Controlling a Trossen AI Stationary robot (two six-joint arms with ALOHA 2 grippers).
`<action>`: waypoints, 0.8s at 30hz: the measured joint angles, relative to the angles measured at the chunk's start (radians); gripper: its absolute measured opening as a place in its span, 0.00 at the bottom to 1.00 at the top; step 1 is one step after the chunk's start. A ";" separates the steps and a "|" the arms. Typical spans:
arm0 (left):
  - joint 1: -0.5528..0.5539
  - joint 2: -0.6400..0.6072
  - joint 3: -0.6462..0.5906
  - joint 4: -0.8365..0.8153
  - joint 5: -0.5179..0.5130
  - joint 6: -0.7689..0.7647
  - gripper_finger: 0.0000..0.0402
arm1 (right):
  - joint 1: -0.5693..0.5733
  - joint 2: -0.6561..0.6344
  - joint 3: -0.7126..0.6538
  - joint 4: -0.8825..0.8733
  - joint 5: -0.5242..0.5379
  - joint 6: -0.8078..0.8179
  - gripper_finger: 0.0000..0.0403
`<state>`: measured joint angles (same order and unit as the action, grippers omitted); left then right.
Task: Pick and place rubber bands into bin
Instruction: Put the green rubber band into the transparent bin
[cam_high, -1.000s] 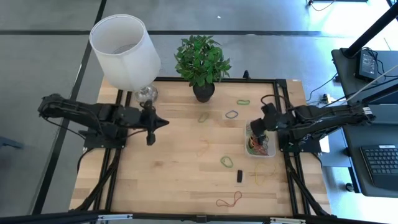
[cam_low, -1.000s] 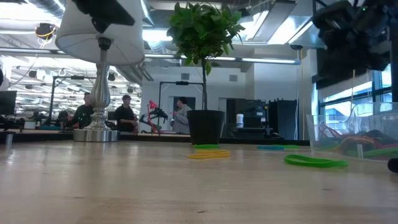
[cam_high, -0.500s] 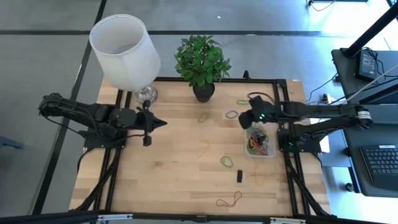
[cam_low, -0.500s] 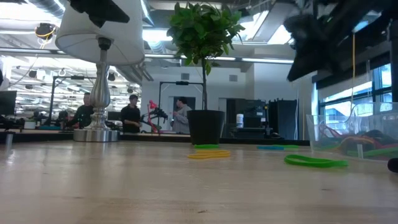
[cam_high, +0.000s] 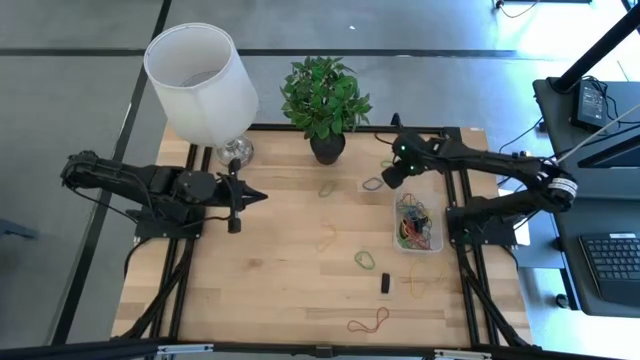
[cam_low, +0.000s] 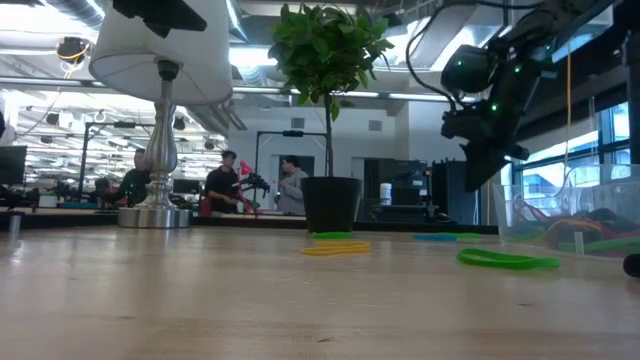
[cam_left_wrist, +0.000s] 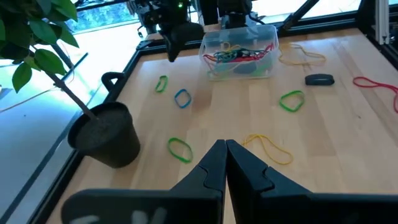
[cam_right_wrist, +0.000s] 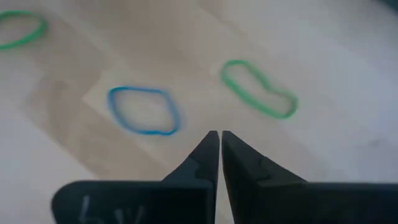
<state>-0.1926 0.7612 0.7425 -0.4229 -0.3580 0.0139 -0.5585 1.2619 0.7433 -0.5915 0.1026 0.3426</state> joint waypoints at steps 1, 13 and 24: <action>-0.001 0.000 0.000 0.000 0.000 0.000 0.02 | -0.019 0.004 0.000 0.003 0.000 -0.029 0.06; -0.002 0.000 0.000 0.000 0.000 0.000 0.02 | -0.105 0.011 0.000 0.181 0.000 -0.258 0.06; -0.002 0.000 0.000 0.000 0.000 0.000 0.02 | -0.104 0.010 0.000 0.234 -0.026 -0.303 0.06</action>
<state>-0.1947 0.7616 0.7425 -0.4229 -0.3580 0.0135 -0.6628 1.2724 0.7432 -0.3579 0.0767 0.0395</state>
